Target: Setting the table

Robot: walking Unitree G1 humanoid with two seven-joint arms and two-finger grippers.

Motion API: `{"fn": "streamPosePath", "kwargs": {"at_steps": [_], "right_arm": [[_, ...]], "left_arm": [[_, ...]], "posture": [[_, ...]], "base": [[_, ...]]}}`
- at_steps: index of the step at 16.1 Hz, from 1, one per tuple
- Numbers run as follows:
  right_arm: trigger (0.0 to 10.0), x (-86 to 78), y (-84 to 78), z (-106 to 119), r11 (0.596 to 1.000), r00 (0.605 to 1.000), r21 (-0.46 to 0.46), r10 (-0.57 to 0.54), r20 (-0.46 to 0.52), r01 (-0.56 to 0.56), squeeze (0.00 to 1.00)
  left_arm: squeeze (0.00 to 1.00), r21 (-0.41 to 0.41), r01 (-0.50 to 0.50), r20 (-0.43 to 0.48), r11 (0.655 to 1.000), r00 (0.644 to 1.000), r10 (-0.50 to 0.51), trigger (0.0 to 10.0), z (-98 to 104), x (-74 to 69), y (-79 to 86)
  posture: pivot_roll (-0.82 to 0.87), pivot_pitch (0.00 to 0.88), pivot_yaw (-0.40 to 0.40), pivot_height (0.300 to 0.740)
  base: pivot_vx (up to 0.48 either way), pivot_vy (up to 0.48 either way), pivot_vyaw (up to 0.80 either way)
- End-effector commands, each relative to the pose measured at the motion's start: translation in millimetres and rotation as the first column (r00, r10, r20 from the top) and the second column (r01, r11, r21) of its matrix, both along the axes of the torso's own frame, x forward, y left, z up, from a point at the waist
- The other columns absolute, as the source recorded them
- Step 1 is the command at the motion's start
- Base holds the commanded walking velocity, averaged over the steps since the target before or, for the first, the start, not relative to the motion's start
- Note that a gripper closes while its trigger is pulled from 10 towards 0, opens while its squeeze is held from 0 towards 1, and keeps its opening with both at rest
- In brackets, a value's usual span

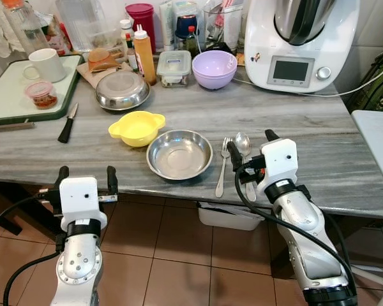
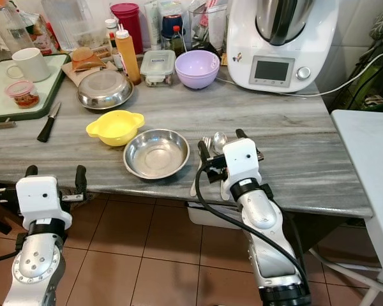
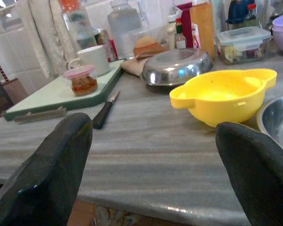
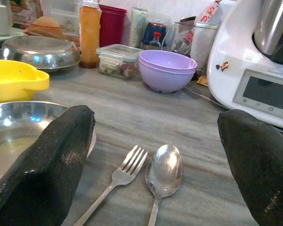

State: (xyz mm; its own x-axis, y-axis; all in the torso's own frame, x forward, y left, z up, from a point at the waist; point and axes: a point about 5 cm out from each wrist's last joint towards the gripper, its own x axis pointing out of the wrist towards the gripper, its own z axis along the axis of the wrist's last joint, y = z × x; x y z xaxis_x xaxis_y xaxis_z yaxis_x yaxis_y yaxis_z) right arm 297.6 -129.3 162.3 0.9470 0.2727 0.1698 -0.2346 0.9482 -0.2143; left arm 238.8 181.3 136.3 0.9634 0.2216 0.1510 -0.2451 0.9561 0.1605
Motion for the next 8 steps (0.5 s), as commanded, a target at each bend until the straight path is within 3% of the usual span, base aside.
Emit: {"fn": "streamPosePath", "kwargs": {"at_steps": [1,5,8], "right_arm": [[10.0,0.8,2.3,2.7,1.0,1.0,0.003,0.012,0.008,-0.012,0.0],[10.0,6.0,-1.7,-2.2,0.999,1.0,0.025,-0.024,-0.008,0.024,0.0],[10.0,5.4,-0.5,8.6,1.0,1.0,0.004,-0.003,0.024,0.003,0.0]], "left_arm": [[0.0,0.01,-0.017,0.001,1.0,1.0,0.017,10.0,-0.5,0.4,3.7],[0.0,-0.007,0.003,0.001,1.0,1.0,-0.003,10.0,-0.2,3.2,-0.9],[0.0,-0.013,-0.006,-0.004,1.0,1.0,0.006,10.0,-4.0,6.0,0.8]], "posture": [[-0.06,0.081,0.056,0.74],[-0.06,0.067,0.071,0.74],[-0.09,0.071,0.046,0.74]], "base": [[0.0,0.0,0.0],[0.0,0.0,0.0],[0.0,0.0,0.0]]}}
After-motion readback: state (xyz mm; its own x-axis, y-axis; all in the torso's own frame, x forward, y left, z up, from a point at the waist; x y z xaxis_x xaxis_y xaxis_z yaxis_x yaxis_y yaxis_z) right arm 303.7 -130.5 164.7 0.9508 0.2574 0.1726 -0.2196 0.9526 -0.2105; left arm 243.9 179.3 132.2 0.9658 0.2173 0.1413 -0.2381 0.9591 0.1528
